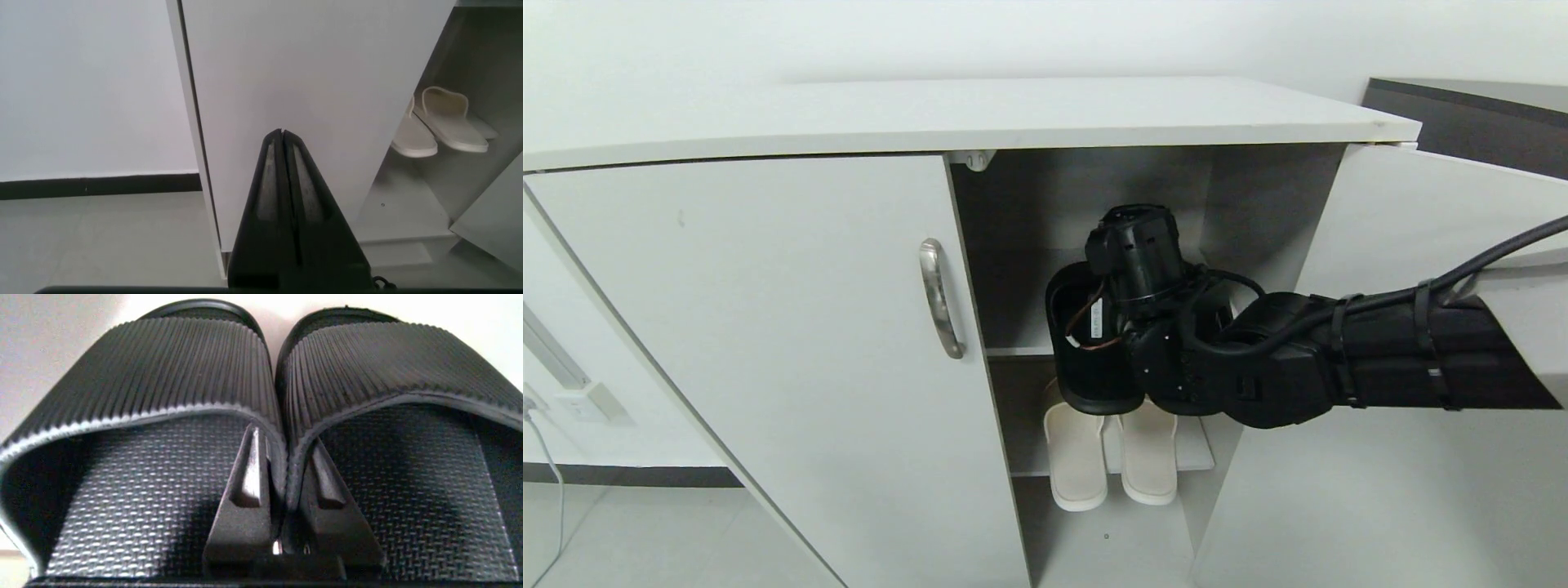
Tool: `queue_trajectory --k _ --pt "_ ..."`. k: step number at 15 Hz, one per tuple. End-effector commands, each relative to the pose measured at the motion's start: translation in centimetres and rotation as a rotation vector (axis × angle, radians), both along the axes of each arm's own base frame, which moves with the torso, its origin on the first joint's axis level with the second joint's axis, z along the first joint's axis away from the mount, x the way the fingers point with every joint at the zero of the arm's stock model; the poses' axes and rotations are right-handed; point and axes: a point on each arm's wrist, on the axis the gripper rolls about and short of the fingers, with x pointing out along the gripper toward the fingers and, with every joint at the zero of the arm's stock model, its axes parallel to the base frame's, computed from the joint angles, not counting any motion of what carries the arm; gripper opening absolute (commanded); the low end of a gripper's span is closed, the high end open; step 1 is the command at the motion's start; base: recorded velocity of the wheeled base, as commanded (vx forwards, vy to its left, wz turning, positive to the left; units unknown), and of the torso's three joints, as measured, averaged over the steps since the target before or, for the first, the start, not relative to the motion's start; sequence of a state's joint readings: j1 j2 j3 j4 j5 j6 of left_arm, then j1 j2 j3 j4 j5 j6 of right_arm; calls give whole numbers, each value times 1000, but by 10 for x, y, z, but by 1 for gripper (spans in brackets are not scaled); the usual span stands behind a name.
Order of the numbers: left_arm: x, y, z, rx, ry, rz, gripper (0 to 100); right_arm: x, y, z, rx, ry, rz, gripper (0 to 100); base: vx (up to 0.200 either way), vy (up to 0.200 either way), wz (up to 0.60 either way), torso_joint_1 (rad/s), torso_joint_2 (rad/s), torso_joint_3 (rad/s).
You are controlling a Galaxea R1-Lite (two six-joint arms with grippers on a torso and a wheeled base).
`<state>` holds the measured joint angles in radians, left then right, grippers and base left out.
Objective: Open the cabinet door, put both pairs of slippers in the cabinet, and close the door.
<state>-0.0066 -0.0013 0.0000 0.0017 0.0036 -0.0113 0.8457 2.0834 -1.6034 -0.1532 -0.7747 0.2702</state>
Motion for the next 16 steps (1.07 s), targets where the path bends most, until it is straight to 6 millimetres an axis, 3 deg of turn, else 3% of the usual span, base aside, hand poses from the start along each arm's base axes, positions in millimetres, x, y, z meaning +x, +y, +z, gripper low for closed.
queue_trajectory --k 1,8,16 --pt "0 0 0 -1 1 0 0 7 2 1 3 -5 -7 0 0 0 0 0 0 0" --pt "0 0 0 -1 1 1 0 26 0 6 11 -10 -31 0 0 0 0 0 0 0" --pt "0 0 0 -1 1 1 0 27 2 3 6 -5 -29 0 0 0 0 0 0 0"
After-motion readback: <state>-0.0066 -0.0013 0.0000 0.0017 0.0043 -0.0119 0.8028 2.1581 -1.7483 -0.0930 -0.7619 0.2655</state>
